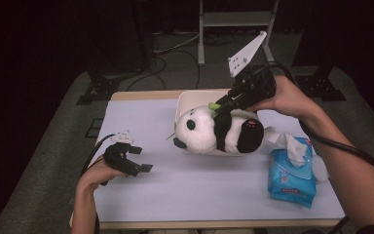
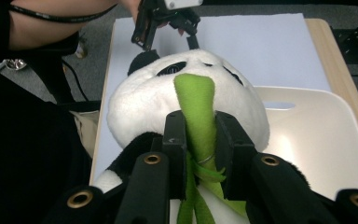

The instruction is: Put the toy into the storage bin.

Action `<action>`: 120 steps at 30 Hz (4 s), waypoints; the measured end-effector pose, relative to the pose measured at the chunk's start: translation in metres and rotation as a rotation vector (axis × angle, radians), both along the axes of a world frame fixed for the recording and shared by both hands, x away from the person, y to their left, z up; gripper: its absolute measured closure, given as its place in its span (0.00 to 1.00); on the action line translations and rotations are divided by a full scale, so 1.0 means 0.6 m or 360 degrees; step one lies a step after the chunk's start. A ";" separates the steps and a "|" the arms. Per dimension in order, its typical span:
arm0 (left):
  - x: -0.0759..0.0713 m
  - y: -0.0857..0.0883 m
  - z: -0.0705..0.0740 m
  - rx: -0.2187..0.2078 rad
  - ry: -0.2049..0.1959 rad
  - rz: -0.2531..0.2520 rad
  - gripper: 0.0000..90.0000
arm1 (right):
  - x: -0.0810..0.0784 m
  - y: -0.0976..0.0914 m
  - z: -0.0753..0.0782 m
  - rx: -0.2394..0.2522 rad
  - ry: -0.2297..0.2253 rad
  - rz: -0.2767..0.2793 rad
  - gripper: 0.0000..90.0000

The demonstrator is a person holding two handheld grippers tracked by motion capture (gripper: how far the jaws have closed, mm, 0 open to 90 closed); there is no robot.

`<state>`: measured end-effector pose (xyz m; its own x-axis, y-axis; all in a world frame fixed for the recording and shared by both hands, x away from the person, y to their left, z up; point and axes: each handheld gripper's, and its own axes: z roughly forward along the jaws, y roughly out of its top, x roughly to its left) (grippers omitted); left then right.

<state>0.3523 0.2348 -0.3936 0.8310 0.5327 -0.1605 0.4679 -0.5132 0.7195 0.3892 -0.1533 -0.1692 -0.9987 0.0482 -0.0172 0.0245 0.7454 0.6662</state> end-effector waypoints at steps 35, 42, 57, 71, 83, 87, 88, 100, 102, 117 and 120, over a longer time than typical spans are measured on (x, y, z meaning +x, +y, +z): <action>0.008 0.011 -0.015 -0.0031 0.0059 0.0038 0.12 | 0.181 -0.013 -0.013 -0.0031 0.0081 -0.0153 0.83; 0.007 0.011 -0.016 -0.0026 0.0058 0.0038 0.12 | 0.210 -0.010 -0.064 -0.0060 0.0151 -0.0187 0.83; 0.008 0.009 -0.017 -0.0012 0.0067 0.0027 0.12 | 0.232 0.008 -0.143 -0.0111 0.0277 -0.0209 0.83; 0.005 0.004 -0.017 -0.0002 0.0066 0.0018 0.12 | 0.221 0.007 -0.202 -0.0101 0.0343 -0.0216 0.82; 0.004 0.001 -0.016 0.0005 0.0060 0.0004 0.12 | 0.212 0.007 -0.228 -0.0159 0.0377 -0.0231 0.79; 0.004 -0.002 -0.017 0.0009 0.0068 -0.0001 0.12 | 0.208 -0.001 -0.230 -0.0198 0.0397 -0.0265 0.71; 0.004 -0.002 -0.017 0.0009 0.0068 -0.0001 0.12 | 0.208 -0.001 -0.230 -0.0198 0.0397 -0.0265 0.71; 0.005 -0.008 -0.022 0.0023 0.0075 -0.0005 0.12 | 0.196 -0.036 -0.219 -0.0135 0.0429 -0.0307 0.65; 0.006 -0.007 -0.023 0.0017 0.0074 0.0001 0.12 | 0.190 -0.047 -0.211 -0.0110 0.0416 -0.0320 0.62; 0.005 -0.013 -0.022 0.0028 0.0071 -0.0015 0.11 | 0.144 -0.105 -0.175 -0.0012 0.0374 -0.0373 0.58; 0.004 -0.014 -0.021 0.0027 0.0067 -0.0018 0.11 | 0.134 -0.117 -0.173 0.0008 0.0367 -0.0394 0.56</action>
